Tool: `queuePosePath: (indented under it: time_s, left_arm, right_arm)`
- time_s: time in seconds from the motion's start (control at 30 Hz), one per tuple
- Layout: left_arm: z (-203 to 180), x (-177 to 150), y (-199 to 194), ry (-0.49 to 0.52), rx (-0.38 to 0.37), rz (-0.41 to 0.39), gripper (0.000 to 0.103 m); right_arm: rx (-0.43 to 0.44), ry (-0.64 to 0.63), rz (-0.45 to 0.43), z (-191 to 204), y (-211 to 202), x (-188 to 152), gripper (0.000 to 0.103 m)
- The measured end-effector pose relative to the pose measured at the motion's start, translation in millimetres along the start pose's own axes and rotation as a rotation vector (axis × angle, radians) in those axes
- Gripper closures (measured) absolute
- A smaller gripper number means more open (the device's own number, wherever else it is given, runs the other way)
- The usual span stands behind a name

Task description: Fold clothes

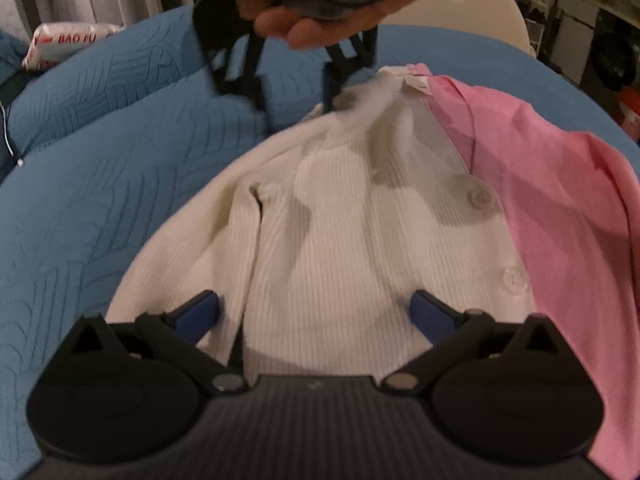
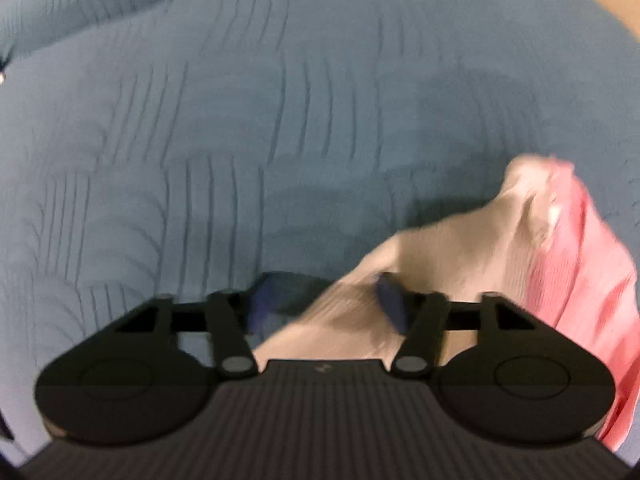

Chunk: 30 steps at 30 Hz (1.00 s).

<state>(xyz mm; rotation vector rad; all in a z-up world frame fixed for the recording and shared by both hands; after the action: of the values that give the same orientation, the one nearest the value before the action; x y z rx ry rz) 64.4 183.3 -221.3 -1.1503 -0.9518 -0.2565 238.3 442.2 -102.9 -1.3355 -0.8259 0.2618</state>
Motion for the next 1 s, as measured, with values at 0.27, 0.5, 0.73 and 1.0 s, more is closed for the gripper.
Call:
queuePosePath:
  time_s: [0.27, 0.5, 0.73, 1.0]
  left_arm:
    - [3, 3, 1, -0.023, -0.014, 0.021, 0.000]
    - [4, 4, 3, -0.030, -0.019, 0.030, 0.000]
    - [7, 7, 4, -0.044, -0.031, 0.040, 0.000]
    - [8, 7, 6, -0.018, -0.036, 0.020, 0.000]
  right_arm:
    - [-0.015, -0.002, 0.040, 1, 1, 0, 0.094]
    - [-0.060, 0.025, 0.072, -1, 8, 4, 0.075]
    - [0.025, 0.025, -0.088, 12, -8, 18, 0.098]
    - [0.149, 0.036, -0.066, 19, 10, 24, 0.085]
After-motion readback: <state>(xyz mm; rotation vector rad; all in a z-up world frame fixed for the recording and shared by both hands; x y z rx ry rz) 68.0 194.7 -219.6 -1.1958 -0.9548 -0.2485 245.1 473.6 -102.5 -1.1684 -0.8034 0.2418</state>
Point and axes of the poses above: each gripper's, at about its wrist camera, not at the fingertips, and y roughly the way its jaws point, z to its left, x to its top, the point moved 2 cm from there along y, roughly the way its jaws point, and after that the axes turned 10 degrees about -z, right-handed, at the moved point
